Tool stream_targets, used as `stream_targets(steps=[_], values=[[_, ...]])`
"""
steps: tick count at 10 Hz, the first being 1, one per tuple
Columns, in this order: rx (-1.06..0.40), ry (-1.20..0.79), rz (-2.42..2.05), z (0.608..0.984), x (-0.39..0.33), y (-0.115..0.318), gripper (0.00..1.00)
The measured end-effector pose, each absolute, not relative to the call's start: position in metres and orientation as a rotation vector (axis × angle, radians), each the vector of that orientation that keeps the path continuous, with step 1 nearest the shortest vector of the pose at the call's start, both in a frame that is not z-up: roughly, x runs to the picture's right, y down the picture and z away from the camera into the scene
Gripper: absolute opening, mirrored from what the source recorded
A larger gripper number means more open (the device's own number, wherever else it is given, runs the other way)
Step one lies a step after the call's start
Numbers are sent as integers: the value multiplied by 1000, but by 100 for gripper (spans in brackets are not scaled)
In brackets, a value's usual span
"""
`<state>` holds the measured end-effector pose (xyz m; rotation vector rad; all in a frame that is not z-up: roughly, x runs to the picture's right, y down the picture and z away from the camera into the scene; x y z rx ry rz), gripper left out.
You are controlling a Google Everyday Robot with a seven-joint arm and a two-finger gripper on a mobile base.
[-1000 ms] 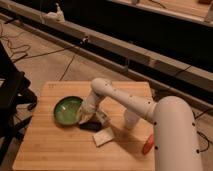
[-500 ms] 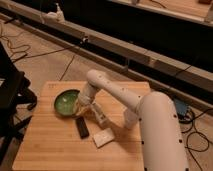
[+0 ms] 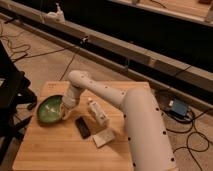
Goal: Drag the ceramic bowl in a circle
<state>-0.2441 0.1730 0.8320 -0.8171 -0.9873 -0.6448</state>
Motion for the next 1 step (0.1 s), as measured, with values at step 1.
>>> stream_targets(steps=[1], values=[[-819,-1002,-648,826,-246,178,0]])
